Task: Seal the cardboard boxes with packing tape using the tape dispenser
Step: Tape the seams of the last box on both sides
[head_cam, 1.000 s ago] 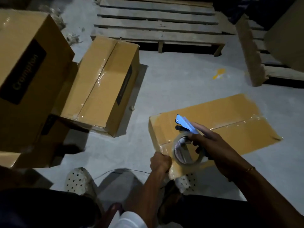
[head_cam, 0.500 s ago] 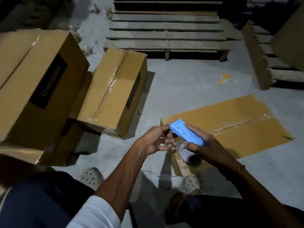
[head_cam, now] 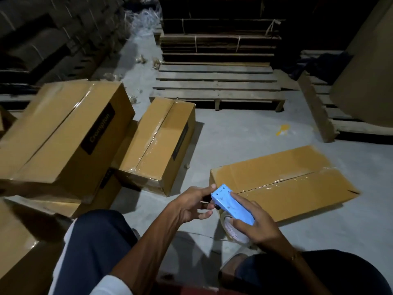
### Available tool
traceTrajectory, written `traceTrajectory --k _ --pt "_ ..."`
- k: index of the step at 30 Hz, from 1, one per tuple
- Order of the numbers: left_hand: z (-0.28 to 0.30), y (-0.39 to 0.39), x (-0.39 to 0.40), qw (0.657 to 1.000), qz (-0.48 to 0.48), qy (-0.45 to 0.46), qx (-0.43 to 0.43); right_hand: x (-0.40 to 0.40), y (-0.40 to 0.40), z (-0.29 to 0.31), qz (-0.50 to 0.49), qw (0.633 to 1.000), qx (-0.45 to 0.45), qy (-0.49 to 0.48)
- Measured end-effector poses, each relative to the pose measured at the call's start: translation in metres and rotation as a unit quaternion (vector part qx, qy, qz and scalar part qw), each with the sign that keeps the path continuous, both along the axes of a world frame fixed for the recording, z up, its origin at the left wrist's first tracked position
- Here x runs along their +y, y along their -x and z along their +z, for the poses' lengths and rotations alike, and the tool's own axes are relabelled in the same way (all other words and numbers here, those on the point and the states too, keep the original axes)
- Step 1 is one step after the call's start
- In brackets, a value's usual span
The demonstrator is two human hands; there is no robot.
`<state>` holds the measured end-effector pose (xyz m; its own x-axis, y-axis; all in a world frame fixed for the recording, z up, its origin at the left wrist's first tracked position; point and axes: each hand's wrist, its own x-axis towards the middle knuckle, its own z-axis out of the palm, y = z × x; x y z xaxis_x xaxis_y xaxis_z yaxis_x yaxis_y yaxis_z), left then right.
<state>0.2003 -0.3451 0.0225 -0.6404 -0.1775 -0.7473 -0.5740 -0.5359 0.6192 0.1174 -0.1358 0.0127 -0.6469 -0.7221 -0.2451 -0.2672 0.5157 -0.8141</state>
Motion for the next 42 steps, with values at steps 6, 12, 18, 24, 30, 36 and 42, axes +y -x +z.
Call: traceTrajectory --k 6,12,18,24,30,36,42 --pt "0.019 -0.026 0.033 0.996 0.042 0.078 0.005 0.019 -0.028 0.015 -0.009 1.0 0.02 -0.008" --pt "0.042 -0.044 0.05 0.989 0.007 0.135 0.057 0.022 -0.05 0.023 -0.065 0.994 -0.074 0.056" --pt "0.054 -0.054 0.065 0.983 -0.037 0.175 0.046 0.028 -0.06 0.031 -0.078 0.987 -0.111 0.081" --pt "0.044 -0.054 0.068 0.995 0.059 0.08 0.016 0.029 -0.067 0.035 -0.093 0.982 -0.121 0.107" --pt "0.035 -0.048 0.063 0.989 0.145 0.04 -0.003 0.031 -0.07 0.03 -0.061 0.997 -0.025 0.051" --pt "0.022 -0.035 0.051 0.983 0.135 0.122 -0.004 0.031 -0.072 0.034 -0.029 0.994 0.098 -0.031" --pt "-0.001 -0.007 0.027 0.967 0.1 0.234 0.007 0.02 -0.072 0.036 -0.025 0.991 0.106 -0.082"
